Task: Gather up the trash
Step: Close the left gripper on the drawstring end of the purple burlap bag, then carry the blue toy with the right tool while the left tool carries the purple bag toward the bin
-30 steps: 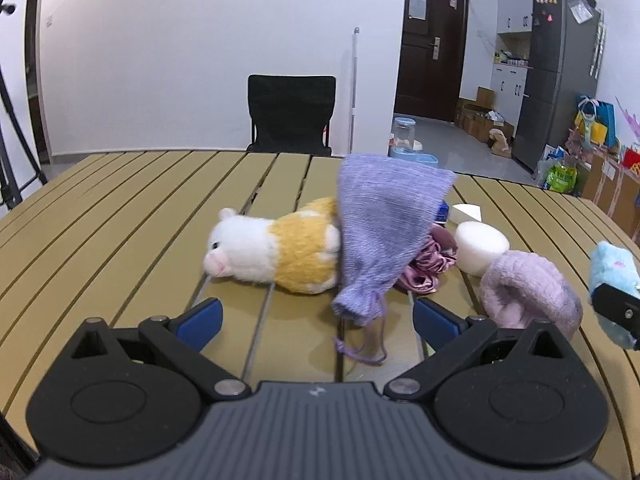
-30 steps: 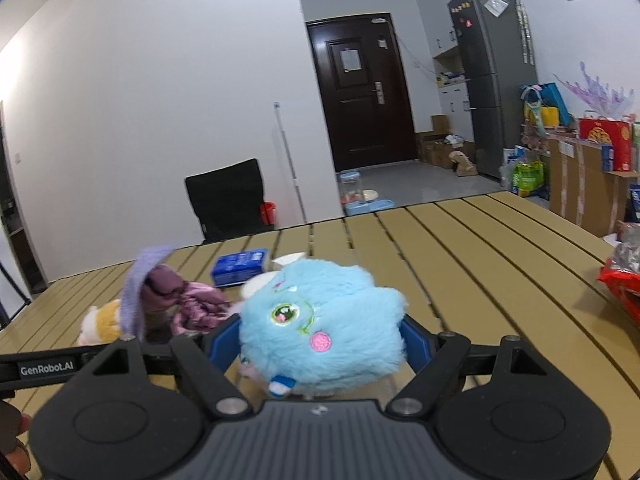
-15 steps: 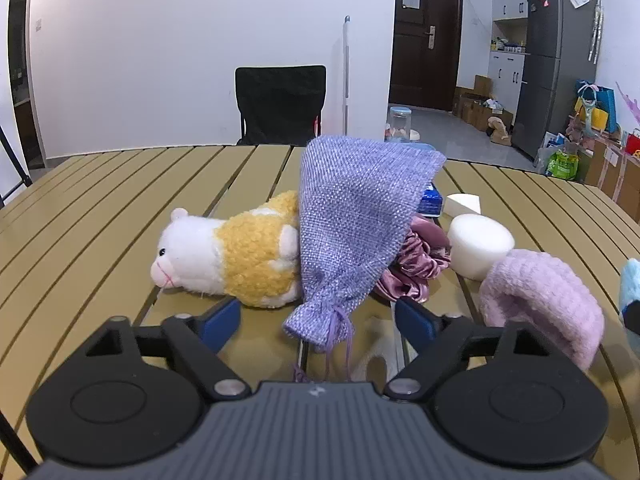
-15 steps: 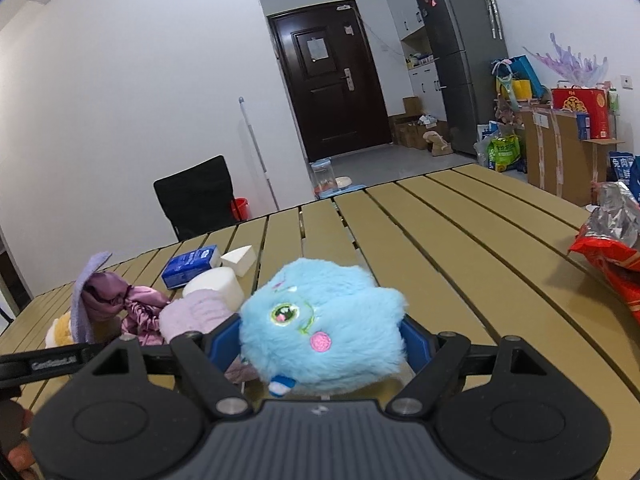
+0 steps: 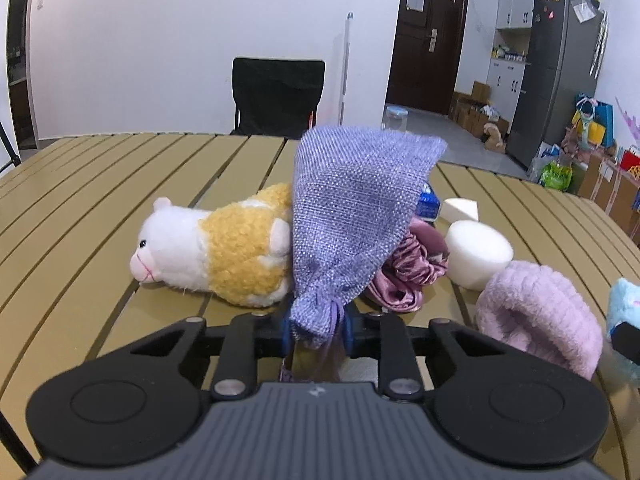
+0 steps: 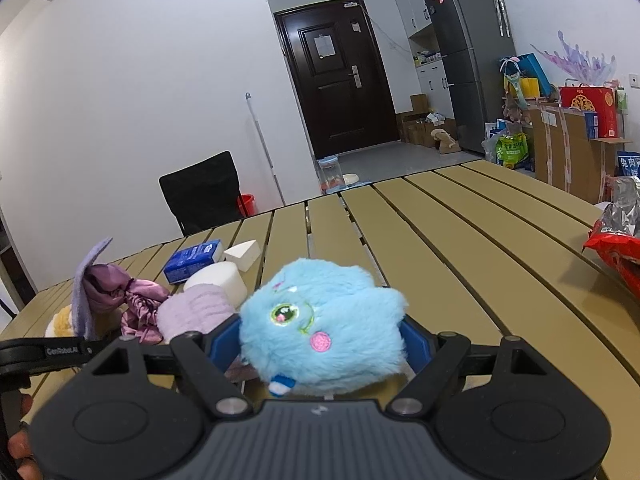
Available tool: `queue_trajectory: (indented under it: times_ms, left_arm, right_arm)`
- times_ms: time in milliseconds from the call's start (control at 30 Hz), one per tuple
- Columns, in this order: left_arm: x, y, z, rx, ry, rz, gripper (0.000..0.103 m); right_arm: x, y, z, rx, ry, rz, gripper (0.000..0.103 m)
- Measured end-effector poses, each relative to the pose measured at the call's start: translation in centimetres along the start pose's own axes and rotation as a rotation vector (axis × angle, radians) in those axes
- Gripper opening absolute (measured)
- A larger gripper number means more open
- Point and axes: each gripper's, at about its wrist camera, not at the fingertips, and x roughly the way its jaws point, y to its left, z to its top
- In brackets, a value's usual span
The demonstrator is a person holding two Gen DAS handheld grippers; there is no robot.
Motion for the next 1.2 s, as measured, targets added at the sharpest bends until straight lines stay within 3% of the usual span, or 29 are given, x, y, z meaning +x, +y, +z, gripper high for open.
queue_trajectory:
  times_ms: [567, 1200]
  left_arm:
    - [-5.2, 0.7, 0.0, -0.015, -0.081, -0.04, 0.021]
    - [-15.3, 2.4, -2.9, 0.003, -0.167, -0.099, 0.021]
  right_arm:
    - [-2.1, 0.7, -0.3, -0.007, -0.032, 0.022, 0.08]
    - [-10.0, 2.2, -2.5, -0.029, -0.111, 0.072, 0.08]
